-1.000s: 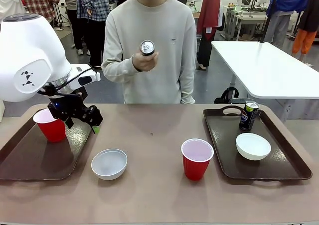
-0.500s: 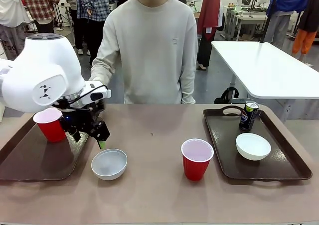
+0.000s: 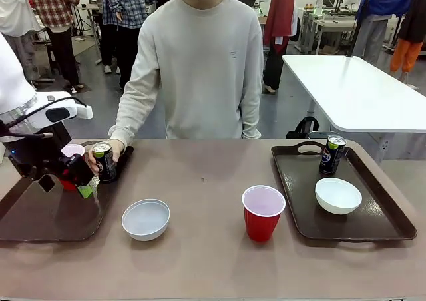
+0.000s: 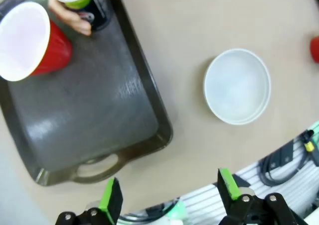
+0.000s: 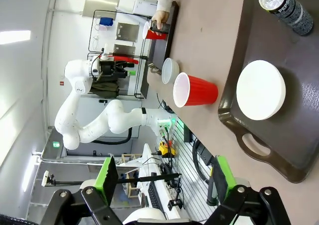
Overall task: Prepare tableware on both trays.
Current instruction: Pick up a Picnic Bowl from the table and place it on a Handle tray.
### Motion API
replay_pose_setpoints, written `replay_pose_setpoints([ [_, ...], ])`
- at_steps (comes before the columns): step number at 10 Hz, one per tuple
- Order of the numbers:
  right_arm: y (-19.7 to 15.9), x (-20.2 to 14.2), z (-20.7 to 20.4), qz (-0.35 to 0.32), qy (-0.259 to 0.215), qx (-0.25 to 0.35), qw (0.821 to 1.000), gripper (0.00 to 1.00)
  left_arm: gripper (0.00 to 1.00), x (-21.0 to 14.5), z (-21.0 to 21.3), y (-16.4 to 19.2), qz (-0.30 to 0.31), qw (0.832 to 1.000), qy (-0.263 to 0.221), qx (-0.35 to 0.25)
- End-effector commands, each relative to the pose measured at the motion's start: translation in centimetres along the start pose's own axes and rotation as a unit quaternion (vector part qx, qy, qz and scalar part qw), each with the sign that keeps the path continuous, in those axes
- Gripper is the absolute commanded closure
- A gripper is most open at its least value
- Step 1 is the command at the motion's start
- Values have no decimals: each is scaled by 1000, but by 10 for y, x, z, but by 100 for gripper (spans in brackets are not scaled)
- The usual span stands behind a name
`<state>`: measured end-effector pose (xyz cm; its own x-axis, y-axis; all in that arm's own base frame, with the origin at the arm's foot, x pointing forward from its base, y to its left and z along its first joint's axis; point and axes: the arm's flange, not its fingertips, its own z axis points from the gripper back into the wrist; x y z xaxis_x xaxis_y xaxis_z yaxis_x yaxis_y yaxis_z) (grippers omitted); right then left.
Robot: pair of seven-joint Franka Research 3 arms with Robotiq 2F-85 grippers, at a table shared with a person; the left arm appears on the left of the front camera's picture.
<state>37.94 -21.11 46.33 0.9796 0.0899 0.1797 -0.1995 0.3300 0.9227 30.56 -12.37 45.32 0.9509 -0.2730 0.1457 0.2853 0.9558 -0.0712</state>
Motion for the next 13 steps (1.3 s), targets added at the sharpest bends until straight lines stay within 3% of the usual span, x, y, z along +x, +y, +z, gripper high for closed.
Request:
replay_pose_setpoints([
  [1, 2, -3, -1, -3, -3, 4, 1000, 0, 0, -23, -26, -2, 3, 1000, 1, -6],
  [4, 2, -3, -1, -3, -3, 4, 1000, 0, 0, -17, -27, -9, 9, 1000, -14, -3],
  [7, 2, -3, -1, -3, -3, 4, 1000, 0, 0, 26, -39, -42, -10, 998, -68, -1],
  [10, 2, -3, -1, -3, -3, 4, 1000, 0, 0, 45, -87, -42, -12, 999, -44, -19],
  [13, 2, -3, -1, -3, -3, 4, 1000, 0, 0, 59, -105, -51, -33, 998, -53, -20],
])
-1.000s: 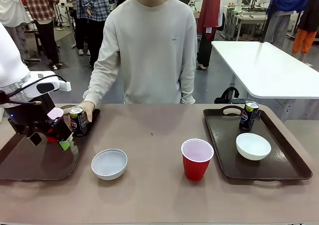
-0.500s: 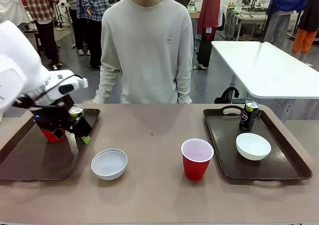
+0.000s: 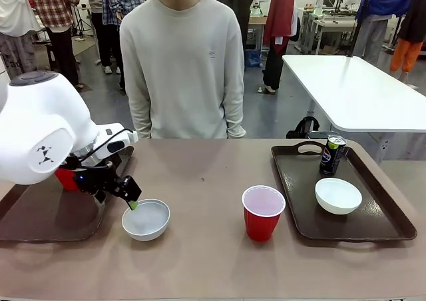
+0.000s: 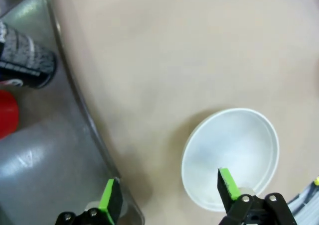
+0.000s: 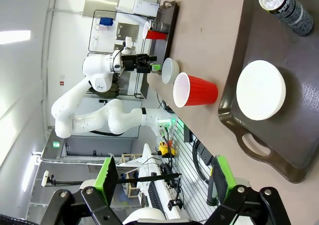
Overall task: Prepare tableware on both trays.
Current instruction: Pick up a Picnic Bowl from the table and place it on a Handle tray.
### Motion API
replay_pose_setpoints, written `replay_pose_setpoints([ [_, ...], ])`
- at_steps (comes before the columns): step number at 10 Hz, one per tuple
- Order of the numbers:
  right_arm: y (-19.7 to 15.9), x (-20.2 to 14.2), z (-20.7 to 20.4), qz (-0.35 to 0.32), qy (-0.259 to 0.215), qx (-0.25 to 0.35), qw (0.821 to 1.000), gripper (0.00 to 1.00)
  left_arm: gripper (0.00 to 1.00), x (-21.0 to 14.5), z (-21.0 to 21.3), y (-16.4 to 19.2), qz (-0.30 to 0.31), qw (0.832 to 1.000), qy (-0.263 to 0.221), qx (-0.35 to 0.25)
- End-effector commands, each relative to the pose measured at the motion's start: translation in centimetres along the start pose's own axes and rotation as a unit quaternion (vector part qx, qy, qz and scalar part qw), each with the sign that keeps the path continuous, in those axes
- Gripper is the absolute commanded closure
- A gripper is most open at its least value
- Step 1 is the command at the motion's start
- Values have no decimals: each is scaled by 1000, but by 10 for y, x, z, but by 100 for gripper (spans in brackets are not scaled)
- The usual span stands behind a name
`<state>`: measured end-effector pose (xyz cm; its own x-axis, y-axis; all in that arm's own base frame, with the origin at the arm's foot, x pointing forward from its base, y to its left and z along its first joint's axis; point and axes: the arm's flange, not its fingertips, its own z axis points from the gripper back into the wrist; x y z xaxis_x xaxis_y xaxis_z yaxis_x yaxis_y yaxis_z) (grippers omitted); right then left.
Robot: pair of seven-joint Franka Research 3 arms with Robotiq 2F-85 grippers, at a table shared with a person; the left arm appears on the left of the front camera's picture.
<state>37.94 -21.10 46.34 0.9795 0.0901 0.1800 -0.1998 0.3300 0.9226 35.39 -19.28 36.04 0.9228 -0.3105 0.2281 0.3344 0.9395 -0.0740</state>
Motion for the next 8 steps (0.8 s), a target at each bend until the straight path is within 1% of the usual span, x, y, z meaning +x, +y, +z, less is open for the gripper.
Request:
replay_pose_setpoints([
  [1, 2, -3, -1, -3, -3, 5, 1000, 0, 0, 12, -2, -8, -8, 1000, -14, -12],
  [2, 2, -3, -1, -3, -3, 5, 1000, 0, 0, 14, -4, -9, -15, 1000, -11, -7],
  [3, 2, -3, -1, -3, -3, 5, 1000, 0, 49, 17, -9, -9, -17, 1000, -4, -13],
  [4, 2, -3, -1, -3, -3, 5, 1000, 0, 53, 20, -14, -8, -14, 1000, 4, -19],
  [5, 2, -3, -1, -3, -3, 5, 1000, 0, 100, 21, -16, -6, -6, 1000, 10, -24],
  [7, 2, -3, -1, -3, -3, 5, 1000, 0, 100, 21, -25, -5, -10, 999, 27, -23],
  [8, 2, -3, -1, -3, -3, 5, 1000, 0, 79, 21, -26, -5, -9, 999, 29, -24],
])
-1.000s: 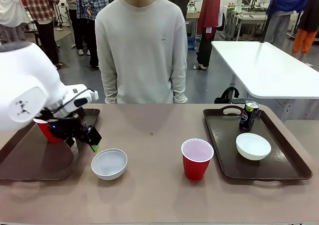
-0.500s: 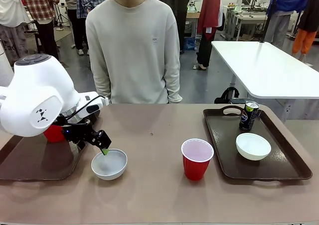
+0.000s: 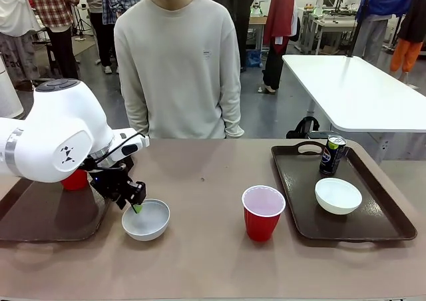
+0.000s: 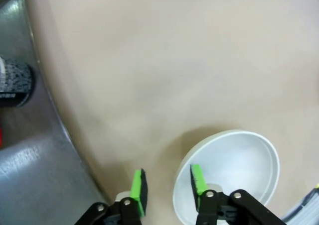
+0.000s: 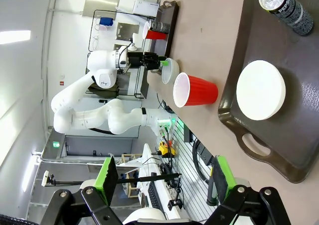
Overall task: Prepare tableware on both trays.
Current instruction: Pick up a Picnic Bowl from the table and place it on a Handle tray.
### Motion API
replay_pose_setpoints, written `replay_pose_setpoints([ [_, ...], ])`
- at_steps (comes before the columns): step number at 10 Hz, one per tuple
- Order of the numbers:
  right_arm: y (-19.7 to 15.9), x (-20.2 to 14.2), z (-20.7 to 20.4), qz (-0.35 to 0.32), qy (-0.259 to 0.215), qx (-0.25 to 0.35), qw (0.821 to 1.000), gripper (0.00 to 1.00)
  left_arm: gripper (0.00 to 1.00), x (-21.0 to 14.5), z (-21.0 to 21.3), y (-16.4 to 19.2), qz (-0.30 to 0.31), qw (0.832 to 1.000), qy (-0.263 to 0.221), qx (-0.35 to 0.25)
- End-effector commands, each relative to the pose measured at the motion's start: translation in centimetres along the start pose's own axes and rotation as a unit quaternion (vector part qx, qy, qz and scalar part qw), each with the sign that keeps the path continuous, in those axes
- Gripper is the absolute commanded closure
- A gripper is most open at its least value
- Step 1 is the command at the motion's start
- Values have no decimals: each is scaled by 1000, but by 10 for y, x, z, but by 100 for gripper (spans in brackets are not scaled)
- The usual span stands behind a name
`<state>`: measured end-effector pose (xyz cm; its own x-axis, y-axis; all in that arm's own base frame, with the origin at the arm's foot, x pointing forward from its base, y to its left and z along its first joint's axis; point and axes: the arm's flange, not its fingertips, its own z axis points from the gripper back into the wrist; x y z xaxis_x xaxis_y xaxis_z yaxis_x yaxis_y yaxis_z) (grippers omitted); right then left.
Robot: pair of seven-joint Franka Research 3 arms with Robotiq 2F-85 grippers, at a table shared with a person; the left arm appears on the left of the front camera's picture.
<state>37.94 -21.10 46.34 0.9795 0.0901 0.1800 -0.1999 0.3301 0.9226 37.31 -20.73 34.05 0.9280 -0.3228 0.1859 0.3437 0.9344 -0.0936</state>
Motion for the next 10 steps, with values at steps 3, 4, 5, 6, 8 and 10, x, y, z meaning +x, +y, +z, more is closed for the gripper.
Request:
replay_pose_setpoints([
  [3, 2, -3, -1, -3, -3, 5, 1000, 0, 100, 3, 2, 2, -3, 1000, 4, -13],
  [4, 2, -3, -1, -3, -3, 5, 1000, 0, 100, 2, 1, 1, -1, 1000, 6, -13],
  [5, 2, -3, -1, -3, -3, 5, 1000, 0, 100, 2, 3, 2, 5, 1000, 6, -9],
  [6, 2, -3, -1, -3, -3, 5, 1000, 0, 100, -1, 9, 3, 9, 1000, 1, -12],
  [8, 2, -3, -1, -3, -3, 5, 1000, 0, 100, -14, 60, 12, 69, 996, -36, -30],
  [10, 2, -3, -1, -3, -3, 5, 1000, 0, 100, -37, 118, 33, 119, 990, -68, -36],
])
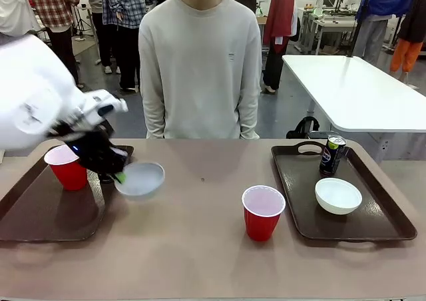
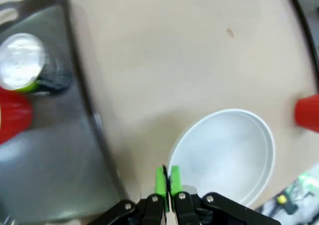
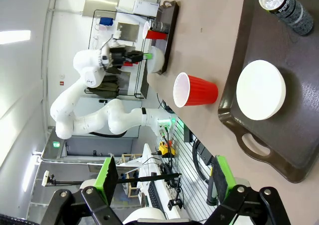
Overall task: Prepare tableware on both trays.
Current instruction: Pick up a Picnic Bowl from the table and place it on a Handle tray.
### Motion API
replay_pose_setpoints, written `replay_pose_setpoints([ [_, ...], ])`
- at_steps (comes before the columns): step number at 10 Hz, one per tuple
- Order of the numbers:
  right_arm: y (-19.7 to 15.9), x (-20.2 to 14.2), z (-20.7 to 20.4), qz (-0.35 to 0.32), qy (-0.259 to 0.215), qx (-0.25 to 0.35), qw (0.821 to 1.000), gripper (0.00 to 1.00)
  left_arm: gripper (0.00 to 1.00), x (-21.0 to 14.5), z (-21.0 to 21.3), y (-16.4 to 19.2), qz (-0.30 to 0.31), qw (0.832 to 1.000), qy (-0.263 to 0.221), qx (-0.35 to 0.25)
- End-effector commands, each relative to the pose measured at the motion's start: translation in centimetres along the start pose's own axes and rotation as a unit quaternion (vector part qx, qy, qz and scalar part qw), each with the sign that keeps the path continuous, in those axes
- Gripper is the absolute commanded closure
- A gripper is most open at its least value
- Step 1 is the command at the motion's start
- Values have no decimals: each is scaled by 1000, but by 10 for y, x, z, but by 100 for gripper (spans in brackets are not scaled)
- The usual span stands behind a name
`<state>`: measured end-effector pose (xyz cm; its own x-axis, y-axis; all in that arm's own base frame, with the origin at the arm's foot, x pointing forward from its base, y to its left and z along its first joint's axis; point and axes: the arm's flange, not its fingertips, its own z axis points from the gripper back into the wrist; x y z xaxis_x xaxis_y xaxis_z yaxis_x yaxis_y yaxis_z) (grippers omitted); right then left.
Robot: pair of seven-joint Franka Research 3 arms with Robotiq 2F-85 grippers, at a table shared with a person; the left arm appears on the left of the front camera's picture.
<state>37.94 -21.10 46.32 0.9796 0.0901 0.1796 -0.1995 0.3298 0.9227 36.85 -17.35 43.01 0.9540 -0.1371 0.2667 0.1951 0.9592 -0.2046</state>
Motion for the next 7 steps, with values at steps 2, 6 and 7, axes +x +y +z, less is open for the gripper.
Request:
replay_pose_setpoints([
  [2, 2, -3, -1, -3, -3, 4, 1000, 0, 100, -49, 58, 34, 47, 999, -19, 18],
  [6, 2, -3, -1, -3, -3, 4, 1000, 0, 100, -73, 61, 95, 79, 995, 21, 61],
  [7, 2, -3, -1, -3, -3, 4, 1000, 0, 100, -78, 63, 107, 85, 994, 10, 67],
])
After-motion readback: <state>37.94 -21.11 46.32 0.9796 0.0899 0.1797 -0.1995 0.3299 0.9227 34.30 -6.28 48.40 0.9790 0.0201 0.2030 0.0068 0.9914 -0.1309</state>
